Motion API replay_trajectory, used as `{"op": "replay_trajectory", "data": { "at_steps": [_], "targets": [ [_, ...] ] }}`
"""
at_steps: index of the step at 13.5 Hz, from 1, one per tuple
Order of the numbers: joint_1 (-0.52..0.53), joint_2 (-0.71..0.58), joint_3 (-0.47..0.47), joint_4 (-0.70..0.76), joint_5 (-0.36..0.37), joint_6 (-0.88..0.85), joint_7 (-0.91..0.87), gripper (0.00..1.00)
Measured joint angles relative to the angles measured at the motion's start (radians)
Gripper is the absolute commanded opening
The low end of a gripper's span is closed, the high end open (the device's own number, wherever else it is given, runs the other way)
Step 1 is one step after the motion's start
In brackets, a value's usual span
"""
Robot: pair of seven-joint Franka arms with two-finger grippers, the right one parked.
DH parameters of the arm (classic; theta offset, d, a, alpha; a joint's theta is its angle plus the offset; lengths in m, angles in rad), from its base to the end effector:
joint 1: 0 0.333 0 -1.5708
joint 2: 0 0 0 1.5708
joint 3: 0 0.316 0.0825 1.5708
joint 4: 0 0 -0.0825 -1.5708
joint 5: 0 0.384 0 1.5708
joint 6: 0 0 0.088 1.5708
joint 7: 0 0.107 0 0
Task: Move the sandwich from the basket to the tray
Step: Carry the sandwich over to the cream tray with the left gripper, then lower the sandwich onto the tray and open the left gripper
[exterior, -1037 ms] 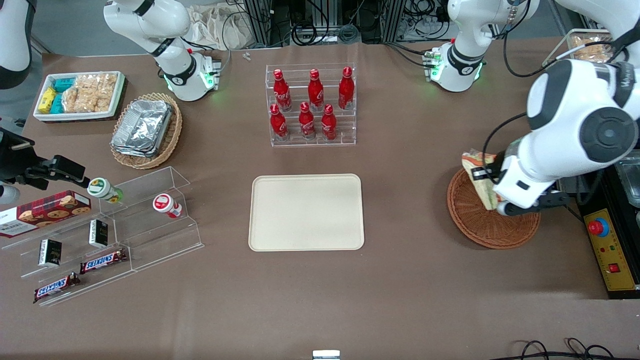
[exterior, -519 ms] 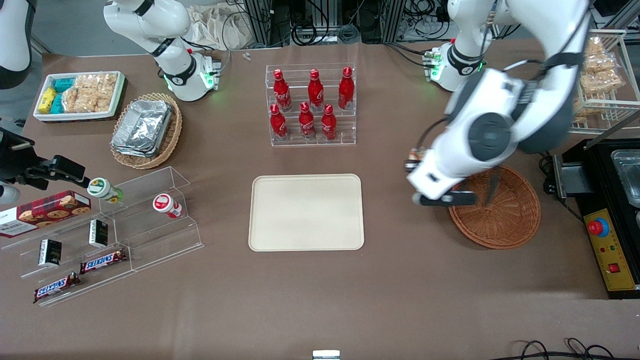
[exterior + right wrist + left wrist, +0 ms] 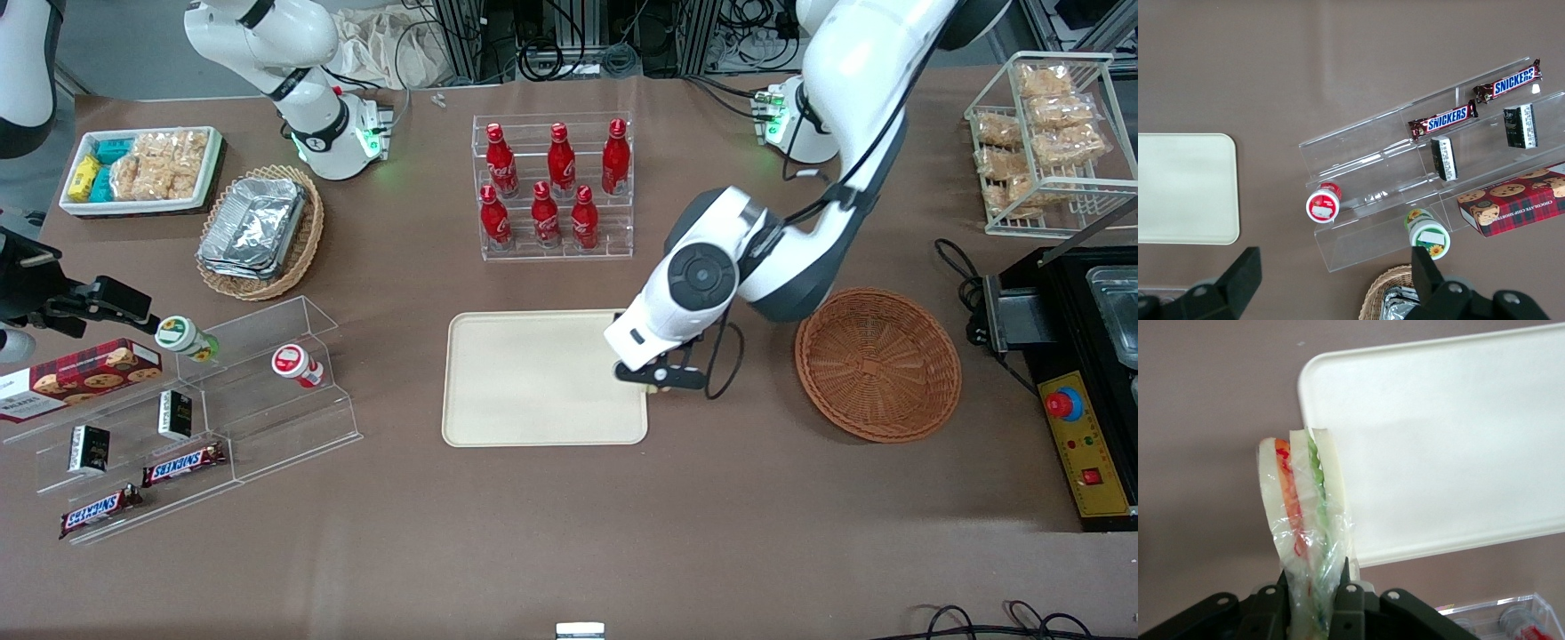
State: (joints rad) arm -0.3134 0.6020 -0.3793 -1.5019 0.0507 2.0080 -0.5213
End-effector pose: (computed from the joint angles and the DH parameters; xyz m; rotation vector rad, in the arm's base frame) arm 0.5648 -0.4092 0.3308 3.0201 -0.2101 -0.2126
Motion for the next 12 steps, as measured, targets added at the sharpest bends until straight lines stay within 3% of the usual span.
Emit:
{"op": "replay_trajectory", "data": {
  "at_steps": [4, 5, 6, 12],
  "targets": [
    [-0.028, 0.111, 0.0, 0.01, 0.038, 0.146, 0.0, 0.26],
    [-0.029, 0.135, 0.0, 0.012, 0.044, 0.168, 0.0, 0.5],
    [-0.03, 0.156, 0.0, 0.015, 0.046, 0.182, 0.0, 1.0],
    [-0.027, 0.169, 0.002, 0.048, 0.047, 0.167, 0.0, 1.0]
  ]
}}
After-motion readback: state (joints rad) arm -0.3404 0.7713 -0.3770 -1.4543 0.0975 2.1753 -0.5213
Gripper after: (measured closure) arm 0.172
